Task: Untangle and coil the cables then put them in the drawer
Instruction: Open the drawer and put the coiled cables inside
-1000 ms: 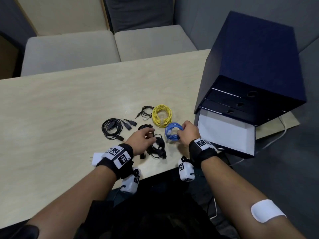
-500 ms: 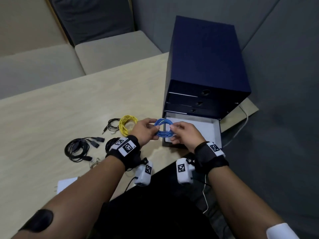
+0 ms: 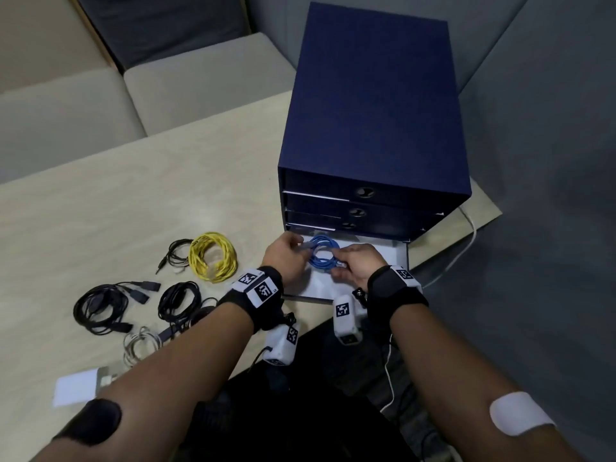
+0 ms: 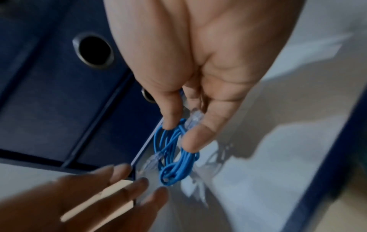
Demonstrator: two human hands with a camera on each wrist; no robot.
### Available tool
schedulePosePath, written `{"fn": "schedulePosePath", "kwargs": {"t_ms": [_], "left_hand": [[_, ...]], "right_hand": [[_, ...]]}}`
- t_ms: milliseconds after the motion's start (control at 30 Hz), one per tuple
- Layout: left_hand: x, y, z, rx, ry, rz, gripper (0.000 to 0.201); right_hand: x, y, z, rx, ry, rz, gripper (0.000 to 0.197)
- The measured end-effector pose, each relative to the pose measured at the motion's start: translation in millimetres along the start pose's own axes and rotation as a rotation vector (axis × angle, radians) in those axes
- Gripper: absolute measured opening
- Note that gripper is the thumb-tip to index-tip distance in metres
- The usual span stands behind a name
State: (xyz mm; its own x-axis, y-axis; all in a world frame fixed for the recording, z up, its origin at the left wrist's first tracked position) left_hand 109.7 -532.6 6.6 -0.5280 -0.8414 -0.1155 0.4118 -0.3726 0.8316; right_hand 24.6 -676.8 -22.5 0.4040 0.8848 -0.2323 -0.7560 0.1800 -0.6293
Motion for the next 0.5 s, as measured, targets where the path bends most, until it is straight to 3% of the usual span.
{"fn": "schedulePosePath", "kwargs": {"t_ms": [133, 400, 500], "left_hand": [[7, 7, -3, -0.016, -0.054, -0.108, 0.019], [15, 14, -10, -0.133, -0.164, -0.235, 0.045], [19, 19, -12, -0.106, -0.189, -0.299, 0.037]], "right_hand": [[8, -3, -21, 0.062, -0.007, -0.009, 0.027], [19, -11, -37, 0.09, -0.084, -0.253, 0.01], [14, -9, -37, 0.066, -0.07, -0.021, 0.013]]}}
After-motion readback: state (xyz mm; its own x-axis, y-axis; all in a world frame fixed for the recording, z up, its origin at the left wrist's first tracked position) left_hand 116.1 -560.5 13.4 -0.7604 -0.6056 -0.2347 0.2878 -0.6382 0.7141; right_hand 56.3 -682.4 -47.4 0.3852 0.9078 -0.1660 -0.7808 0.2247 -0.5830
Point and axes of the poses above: each hand's wrist, its own z-axis away from the middle knuckle, its own x-axis out of the palm, y = z × x, the point moved 4 cm from there along -z, towards the middle knuckle, and after that the axes turned 15 degrees about z, right-handed, at the moved point
